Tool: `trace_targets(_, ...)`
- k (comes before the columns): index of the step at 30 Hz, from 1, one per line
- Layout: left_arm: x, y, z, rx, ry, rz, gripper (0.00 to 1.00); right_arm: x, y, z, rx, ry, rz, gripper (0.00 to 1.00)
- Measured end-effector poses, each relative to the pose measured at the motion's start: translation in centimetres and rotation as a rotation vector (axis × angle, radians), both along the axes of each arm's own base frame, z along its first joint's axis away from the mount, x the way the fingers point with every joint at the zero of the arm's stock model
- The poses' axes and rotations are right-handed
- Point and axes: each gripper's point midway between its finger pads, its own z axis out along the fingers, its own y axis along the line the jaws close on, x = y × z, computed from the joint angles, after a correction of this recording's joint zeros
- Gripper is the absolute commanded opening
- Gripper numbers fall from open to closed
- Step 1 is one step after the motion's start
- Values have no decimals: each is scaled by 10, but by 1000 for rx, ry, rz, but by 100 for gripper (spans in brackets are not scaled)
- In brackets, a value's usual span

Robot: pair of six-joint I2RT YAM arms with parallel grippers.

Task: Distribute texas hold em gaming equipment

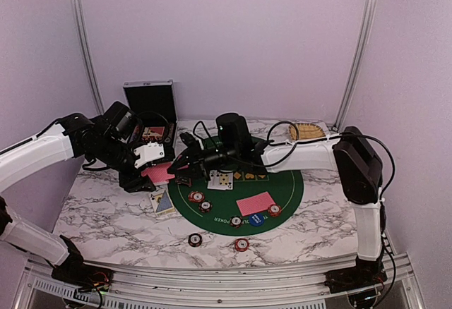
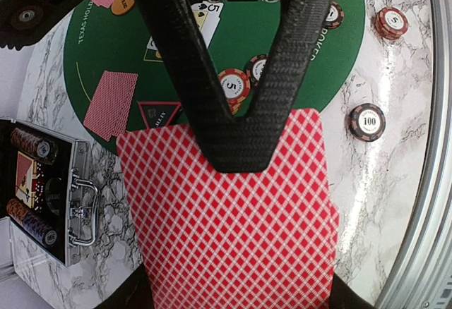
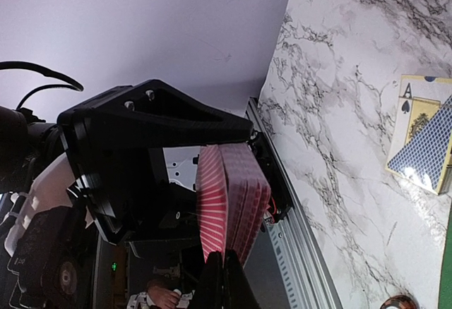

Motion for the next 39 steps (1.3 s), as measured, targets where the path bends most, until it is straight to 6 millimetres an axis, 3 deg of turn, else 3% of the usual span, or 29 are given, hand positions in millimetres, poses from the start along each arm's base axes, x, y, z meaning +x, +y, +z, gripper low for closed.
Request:
trace_targets(8, 0, -1, 0, -2, -1, -2, 0, 6, -19, -1, -19, -12, -22, 0)
trace_targets(24, -2, 4, -5, 18, 8, 5, 0, 53, -104, -3, -136, -85, -161, 0)
trace_targets(27, -3, 4, -6, 19, 10, 5, 0, 70, -116, -7, -233, -181, -199, 0)
trace_targets(33, -3, 6, -7, 25, 9, 8, 0, 114, -144, 1, -514, -541, -308, 0)
trace_targets(36, -4, 7, -9, 29, 12, 9, 0, 130, -165, -17, -720, -738, -337, 0)
trace_targets(39, -5, 9, -11, 32, 15, 12, 0, 128, -177, -37, -906, -899, -292, 0)
